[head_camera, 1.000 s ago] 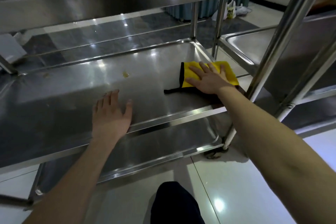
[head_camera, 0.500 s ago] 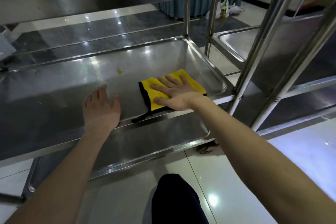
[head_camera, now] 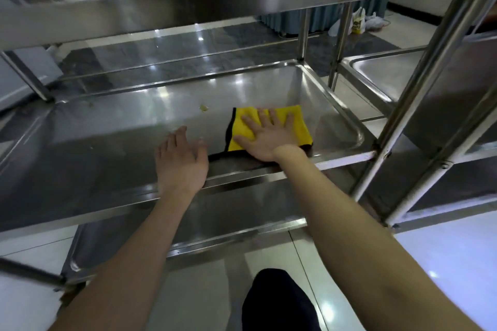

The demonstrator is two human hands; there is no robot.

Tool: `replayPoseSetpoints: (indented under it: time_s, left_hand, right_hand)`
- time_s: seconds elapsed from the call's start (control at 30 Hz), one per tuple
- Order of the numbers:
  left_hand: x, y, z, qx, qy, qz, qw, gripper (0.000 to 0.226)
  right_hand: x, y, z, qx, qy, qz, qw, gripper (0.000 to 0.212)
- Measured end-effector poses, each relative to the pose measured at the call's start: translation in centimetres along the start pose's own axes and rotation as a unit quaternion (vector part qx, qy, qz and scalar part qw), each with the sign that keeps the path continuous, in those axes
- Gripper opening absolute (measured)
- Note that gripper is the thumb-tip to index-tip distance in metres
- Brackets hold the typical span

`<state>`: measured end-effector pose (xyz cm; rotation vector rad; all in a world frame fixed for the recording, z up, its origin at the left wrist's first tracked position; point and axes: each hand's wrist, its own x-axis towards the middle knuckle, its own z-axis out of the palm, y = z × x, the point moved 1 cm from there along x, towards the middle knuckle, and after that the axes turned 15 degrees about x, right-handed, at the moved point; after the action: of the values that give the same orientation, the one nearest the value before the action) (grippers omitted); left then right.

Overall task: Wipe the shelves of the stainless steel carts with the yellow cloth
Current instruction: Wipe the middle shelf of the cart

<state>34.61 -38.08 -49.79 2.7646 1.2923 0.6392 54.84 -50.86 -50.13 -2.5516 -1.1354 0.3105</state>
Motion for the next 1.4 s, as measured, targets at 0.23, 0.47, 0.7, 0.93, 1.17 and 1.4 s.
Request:
replayPoseSetpoints:
  time_s: [0.23,0.47,0.7,0.93,1.17,1.4]
  left_hand:
    - [0.1,-6.0,-2.7,-0.078,0.02,0.018,0.997,0.036]
    - [0.3,-15.2,-2.9,0.108,0.019,-0.003,0.994,0.058]
    - [0.6,-14.6,-2.2,0.09,0.047,0.018,0.995,0.057]
    - [0.5,-14.6,-2.7,0.058,0.077,-0.001,0.995,0.048]
    - [0.4,-14.4,-2.8,0.052,0.095,-0.017,0.994,0.04]
    - [0.2,-14.6,-2.6,0.053,0.127,-0.018,0.99,0.043]
  right_hand:
    - [0.3,-1.1,0.8,0.016,-0.023,-0.053,0.998,0.09]
    - [1.4,-1.7,0.7,0.018,-0.026,-0.03,0.999,0.096]
    - [6.3,-9.7,2.9,0.004,0.006,-0.064,0.998,0.092]
    - [3.0,-13.9,4.9,0.004,-0.053,-0.137,0.989,0.086]
    - [-4.6,-13.0,5.4,0.018,-0.077,-0.192,0.978,0.09]
    - [-5.3,-12.8,5.0,0.003,-0.064,-0.232,0.971,0.097]
